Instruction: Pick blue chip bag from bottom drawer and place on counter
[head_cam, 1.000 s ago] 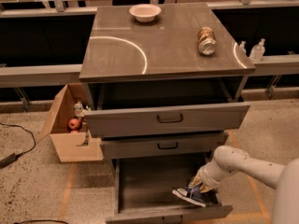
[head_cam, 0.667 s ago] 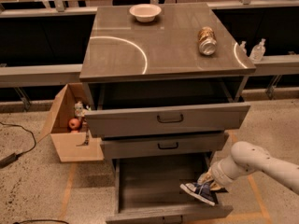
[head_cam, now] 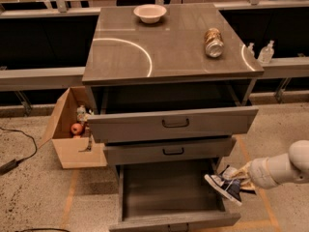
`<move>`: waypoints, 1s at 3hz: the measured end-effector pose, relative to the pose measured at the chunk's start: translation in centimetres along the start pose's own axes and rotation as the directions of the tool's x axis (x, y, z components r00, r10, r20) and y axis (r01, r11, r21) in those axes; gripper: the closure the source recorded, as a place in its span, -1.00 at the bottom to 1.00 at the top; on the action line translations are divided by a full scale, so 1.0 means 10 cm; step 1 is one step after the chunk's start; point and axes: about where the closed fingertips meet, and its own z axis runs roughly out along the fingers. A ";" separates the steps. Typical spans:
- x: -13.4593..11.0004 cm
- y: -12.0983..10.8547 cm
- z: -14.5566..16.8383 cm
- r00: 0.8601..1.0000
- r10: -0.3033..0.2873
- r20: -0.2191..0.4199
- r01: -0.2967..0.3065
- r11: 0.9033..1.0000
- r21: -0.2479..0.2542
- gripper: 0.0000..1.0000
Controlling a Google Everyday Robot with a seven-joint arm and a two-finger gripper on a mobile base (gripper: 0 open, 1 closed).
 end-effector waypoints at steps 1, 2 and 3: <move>-0.02 0.01 -0.09 1.000 0.013 0.016 -0.013 1.000 0.024 1.00; -0.06 -0.23 -0.28 1.000 -0.014 0.017 0.013 0.998 0.067 1.00; -0.19 -0.61 -0.75 0.999 -0.040 0.002 0.039 0.987 0.155 1.00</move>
Offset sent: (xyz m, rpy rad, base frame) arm 0.0333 -0.0020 0.0925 0.0977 -0.1380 -0.0116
